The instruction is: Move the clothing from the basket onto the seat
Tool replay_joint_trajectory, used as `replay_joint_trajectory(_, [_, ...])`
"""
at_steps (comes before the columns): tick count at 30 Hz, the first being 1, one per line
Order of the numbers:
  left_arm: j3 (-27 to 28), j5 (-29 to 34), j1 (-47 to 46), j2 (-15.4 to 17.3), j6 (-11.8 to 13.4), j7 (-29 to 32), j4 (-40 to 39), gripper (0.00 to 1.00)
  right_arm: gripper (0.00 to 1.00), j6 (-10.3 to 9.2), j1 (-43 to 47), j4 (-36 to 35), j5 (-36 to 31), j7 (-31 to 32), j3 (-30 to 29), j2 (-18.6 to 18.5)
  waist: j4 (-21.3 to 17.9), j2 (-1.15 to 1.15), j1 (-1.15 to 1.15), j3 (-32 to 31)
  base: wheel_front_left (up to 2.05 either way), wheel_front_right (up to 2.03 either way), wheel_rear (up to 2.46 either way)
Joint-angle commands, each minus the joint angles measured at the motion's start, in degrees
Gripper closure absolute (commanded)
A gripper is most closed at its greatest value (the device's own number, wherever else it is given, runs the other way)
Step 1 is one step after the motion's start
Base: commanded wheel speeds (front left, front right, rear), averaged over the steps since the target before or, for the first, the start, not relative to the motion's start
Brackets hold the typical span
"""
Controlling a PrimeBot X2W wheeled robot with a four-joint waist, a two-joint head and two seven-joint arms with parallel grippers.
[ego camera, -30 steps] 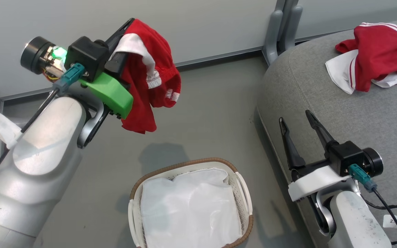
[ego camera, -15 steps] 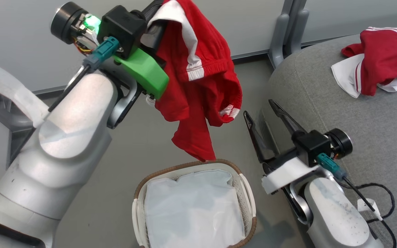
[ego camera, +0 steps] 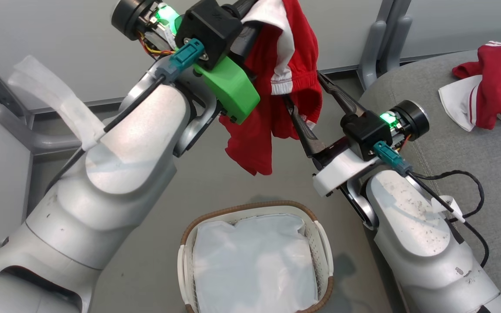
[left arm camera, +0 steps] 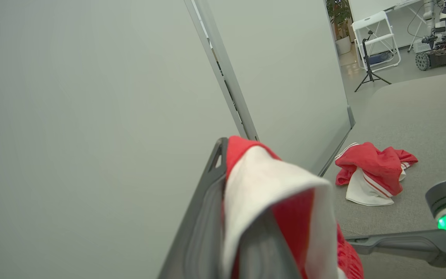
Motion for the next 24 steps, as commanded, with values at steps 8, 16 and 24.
replay_joint_trajectory(8, [-2.2, -1.1, 1.1, -1.2, -0.5, 0.7, -1.2, 1.0, 0.0, -0.08, -3.5, -0.7, 0.6, -0.1, 0.1, -0.2, 0.7, 0.0, 0.0, 0.6, 0.0, 0.0, 0.0])
replay_joint_trajectory(16, [-3.8, -3.2, 5.6, -1.3, -0.3, 0.3, -2.9, 1.0, 1.0, -0.08, -4.3, 0.6, 1.2, -0.1, 0.1, -0.2, 1.0, 0.0, 0.0, 1.2, 0.0, 0.0, 0.0])
replay_joint_trajectory(24, [-3.7, -5.1, 11.5, -1.2, 1.2, -2.9, -1.1, 0.72, 1.0, -0.08, -3.6, 1.4, 0.8, -0.1, -2.0, -0.2, 1.0, 0.0, 0.0, 2.0, 0.0, 0.0, 0.0])
